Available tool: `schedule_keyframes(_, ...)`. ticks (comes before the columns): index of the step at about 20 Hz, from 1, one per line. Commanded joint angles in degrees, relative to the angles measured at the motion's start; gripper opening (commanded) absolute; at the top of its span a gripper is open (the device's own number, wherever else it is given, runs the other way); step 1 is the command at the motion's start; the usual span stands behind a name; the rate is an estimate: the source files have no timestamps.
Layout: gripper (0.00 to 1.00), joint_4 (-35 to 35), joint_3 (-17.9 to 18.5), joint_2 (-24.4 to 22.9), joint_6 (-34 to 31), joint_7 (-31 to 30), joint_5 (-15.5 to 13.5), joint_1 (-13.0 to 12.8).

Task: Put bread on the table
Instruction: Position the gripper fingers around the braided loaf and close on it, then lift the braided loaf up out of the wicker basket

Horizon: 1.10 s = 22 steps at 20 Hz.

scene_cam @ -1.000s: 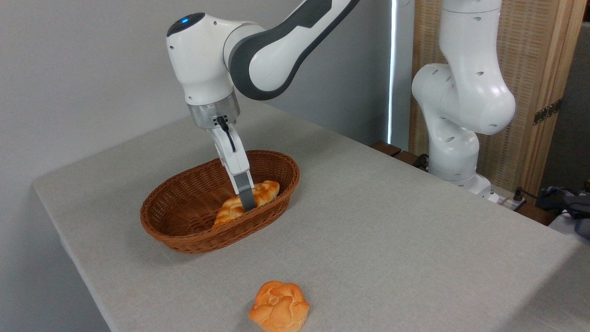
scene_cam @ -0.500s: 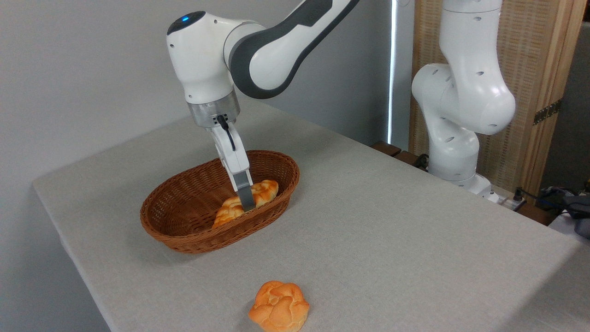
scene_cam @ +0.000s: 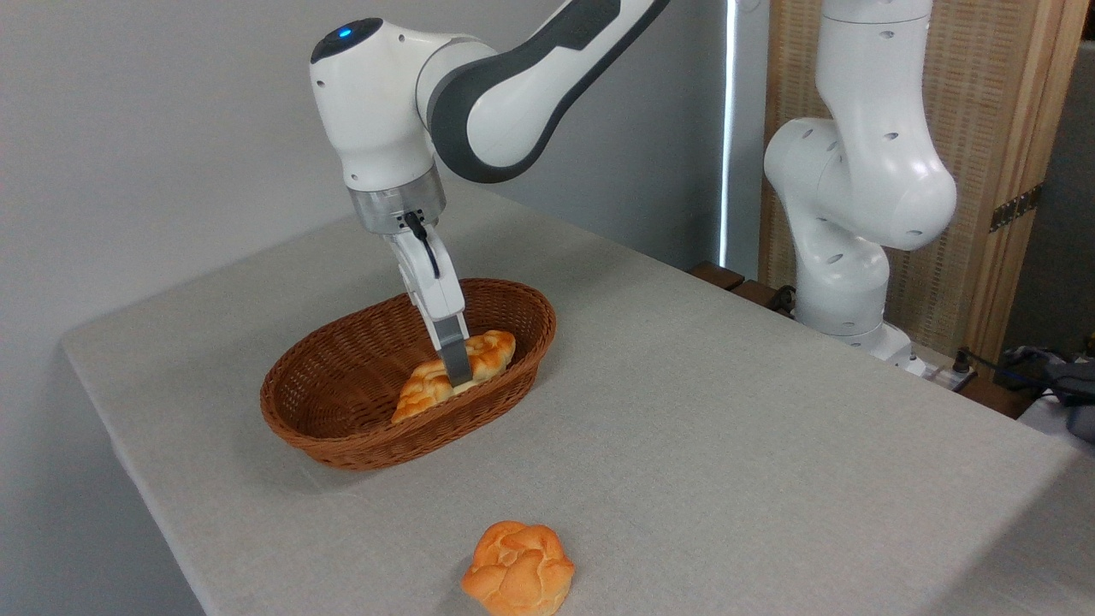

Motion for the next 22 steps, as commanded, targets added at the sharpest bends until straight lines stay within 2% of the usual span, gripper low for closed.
schedule_keyframes(1,0.27,0.05,0.04,-0.86,-1.16,-0.64,-1.00,0.06)
schedule_keyframes(3,0.27,0.58,0.04,-0.86,-1.25,-1.43,-1.18,0.06)
schedule_keyframes(6,0.28,2.33,0.39,-0.86,-1.68,-1.61,-4.94,0.41)
schedule_keyframes(11,0.28,7.34,1.01,-0.33,-9.32,-2.57,-8.38,0.93)
schedule_keyframes(16,0.29,11.29,2.33,-0.16,-15.65,-3.81,-8.65,1.02)
schedule_keyframes(17,0.29,12.26,2.50,-0.16,-17.14,-3.64,-8.56,1.72)
schedule_keyframes(20,0.37,14.37,3.38,-0.07,-20.75,-2.24,-7.95,2.17)
schedule_keyframes(22,0.36,15.34,4.96,-0.24,-21.99,0.65,-7.86,2.17)
